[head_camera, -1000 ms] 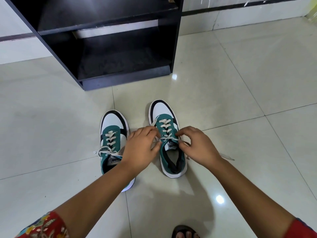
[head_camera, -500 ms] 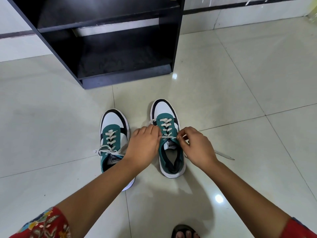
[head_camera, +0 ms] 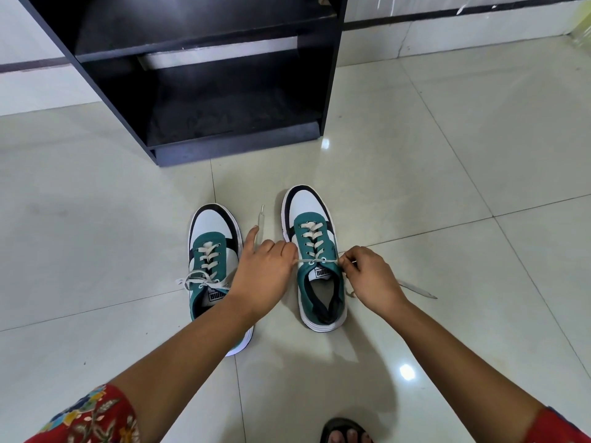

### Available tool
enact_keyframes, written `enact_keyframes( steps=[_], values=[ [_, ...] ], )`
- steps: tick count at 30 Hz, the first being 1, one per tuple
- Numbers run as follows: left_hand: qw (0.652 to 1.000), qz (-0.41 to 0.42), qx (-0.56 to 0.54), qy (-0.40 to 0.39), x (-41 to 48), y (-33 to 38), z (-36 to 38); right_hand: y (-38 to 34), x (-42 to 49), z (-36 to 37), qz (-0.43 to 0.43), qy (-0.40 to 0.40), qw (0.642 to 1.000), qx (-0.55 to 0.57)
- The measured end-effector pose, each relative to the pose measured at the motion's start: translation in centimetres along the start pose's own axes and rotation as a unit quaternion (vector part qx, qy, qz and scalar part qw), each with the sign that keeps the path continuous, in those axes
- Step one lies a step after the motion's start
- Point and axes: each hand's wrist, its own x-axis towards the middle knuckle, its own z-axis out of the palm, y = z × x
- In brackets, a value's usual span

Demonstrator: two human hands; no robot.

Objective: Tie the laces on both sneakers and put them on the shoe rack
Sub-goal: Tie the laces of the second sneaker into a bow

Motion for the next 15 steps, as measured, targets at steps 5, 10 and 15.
enact_keyframes(
  steps=[5,10,15],
  values=[
    [0.996,-0.039,-0.072,-0.025,-0.2,-0.6,-0.2,-0.1,-0.4,0.0,-0.011,-0.011,1.000,-0.006],
    [0.914,-0.162,-0.370,-0.029,0.0,-1.3,-1.9,-0.4,-0.7,-0.9,-0.043,-0.018,0.999,0.016],
    [0.616,-0.319,-0.716,-0.080,1.3,0.0,-4.0,-2.6,-0.4,-2.1,-0.008,-0.068,0.921,0.383]
  ],
)
